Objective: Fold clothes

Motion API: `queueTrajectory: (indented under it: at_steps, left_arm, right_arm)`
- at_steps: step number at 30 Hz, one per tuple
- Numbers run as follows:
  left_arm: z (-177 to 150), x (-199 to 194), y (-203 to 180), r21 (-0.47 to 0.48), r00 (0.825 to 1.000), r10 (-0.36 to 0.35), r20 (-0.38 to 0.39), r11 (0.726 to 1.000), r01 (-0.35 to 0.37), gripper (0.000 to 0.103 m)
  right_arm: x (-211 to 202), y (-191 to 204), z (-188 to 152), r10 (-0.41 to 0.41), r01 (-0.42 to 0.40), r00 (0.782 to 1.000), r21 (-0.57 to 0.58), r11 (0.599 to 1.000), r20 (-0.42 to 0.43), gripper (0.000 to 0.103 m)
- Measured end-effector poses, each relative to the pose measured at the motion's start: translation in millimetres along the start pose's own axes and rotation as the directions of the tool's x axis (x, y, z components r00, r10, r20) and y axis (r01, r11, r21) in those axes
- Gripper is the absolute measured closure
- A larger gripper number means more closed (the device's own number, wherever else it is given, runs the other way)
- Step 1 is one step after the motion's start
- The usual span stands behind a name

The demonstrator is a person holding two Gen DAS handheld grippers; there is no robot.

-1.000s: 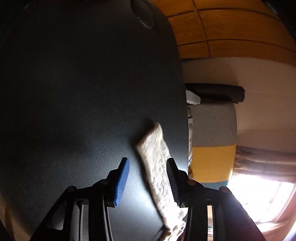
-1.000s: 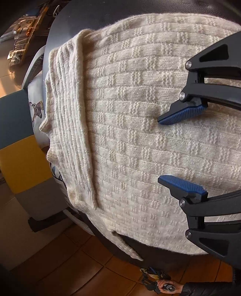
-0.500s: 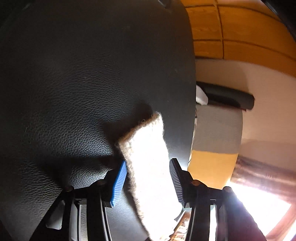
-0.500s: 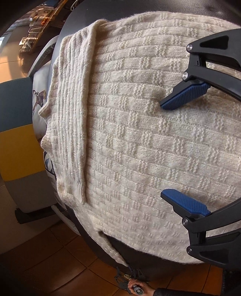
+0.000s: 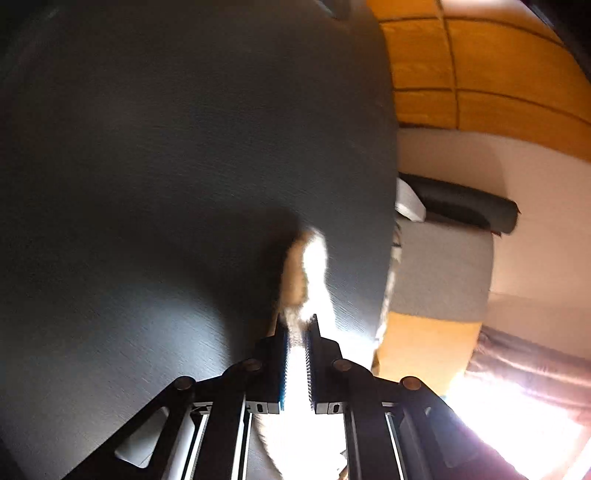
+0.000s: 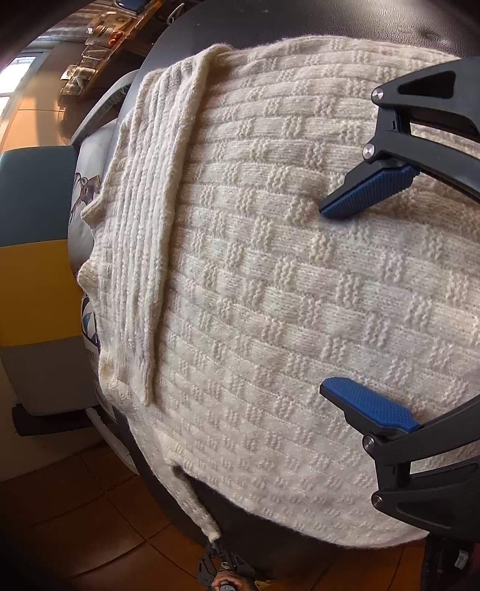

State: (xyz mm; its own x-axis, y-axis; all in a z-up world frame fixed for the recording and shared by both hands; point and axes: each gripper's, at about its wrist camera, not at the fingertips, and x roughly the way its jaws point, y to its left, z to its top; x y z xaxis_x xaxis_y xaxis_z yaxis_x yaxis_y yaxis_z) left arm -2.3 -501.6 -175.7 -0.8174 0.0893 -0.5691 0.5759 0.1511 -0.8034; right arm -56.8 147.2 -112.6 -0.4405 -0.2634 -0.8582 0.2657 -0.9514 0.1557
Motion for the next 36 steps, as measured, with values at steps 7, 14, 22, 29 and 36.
queueTrajectory:
  at_steps: [7,14,22,29,36]
  left_arm:
    - [-71,25,-79,0.180,0.992,-0.043,-0.115,0.982,0.063,0.095]
    - [-211,82,-151,0.374,0.940,-0.027,-0.340,0.913,0.162,0.095]
    - [-365,132,-137,0.552,0.865,0.145,-0.481,0.816,0.171,0.095]
    - [-451,171,-114,0.689,0.797,0.341,-0.498,0.714,0.125,0.092]
    - [-420,127,-106,0.623,0.777,0.237,-0.583,0.744,0.241,0.068]
  right_arm:
    - [-19,-35,12,0.178,-0.189,0.982,0.241,0.952,0.067,0.013]
    - [-31,-49,7,0.202,-0.226,0.973,0.280,0.933,0.113,0.013]
    - [-31,-54,2,0.203,-0.224,0.973,0.268,0.937,0.106,0.013]
    - [-34,-49,6,0.181,-0.205,0.976,0.220,0.954,0.123,0.013]
    - [-1,-52,54,0.313,-0.357,0.933,0.369,0.858,0.176,0.016]
